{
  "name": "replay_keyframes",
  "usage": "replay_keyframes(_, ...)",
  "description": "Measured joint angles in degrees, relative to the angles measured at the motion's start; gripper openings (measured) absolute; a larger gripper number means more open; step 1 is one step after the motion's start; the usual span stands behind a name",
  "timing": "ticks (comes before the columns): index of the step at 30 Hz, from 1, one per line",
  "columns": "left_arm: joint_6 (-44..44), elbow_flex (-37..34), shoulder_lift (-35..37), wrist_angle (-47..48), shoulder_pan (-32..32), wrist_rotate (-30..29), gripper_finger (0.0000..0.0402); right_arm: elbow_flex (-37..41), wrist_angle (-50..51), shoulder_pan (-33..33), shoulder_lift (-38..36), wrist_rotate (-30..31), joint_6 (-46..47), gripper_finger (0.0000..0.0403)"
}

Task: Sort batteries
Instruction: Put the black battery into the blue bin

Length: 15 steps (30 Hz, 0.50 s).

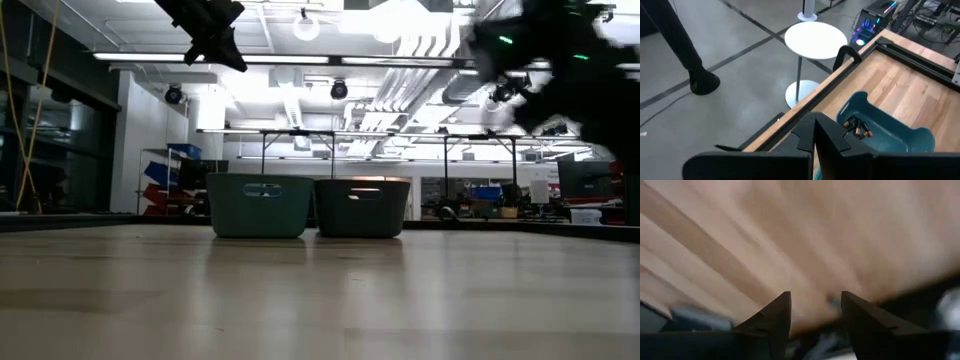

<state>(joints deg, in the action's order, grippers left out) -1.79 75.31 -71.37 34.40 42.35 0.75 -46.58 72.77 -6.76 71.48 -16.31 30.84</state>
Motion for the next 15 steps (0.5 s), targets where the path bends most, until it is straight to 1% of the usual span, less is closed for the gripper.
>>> replay_keyframes(2,0.10,0.00,0.00,-0.83,-0.01,0.00,0.0000,4.76,0.16,1.91,-2.24,-2.72,3.00,0.0167)
replay_keyframes(4,0.10,0.00,0.00,-1.87,-0.01,0.00,0.0000,8.57,-3.02,3.61,-3.21,-5.70,5.39,0.0164)
replay_keyframes(6,0.12,0.00,0.00,-2.27,-0.01,0.00,0.0000,11.28,-6.43,5.29,-2.63,-7.15,7.67,0.0158)
replay_keyframes(10,-0.05,-0.02,0.00,-2.24,-0.01,0.00,0.0000,12.80,-8.20,8.09,1.65,-6.60,8.32,0.0142)
replay_keyframes(15,-1.11,0.00,0.00,-2.32,-0.01,-0.04,0.0000,12.81,-7.89,10.81,10.90,-6.31,7.09,0.0124)
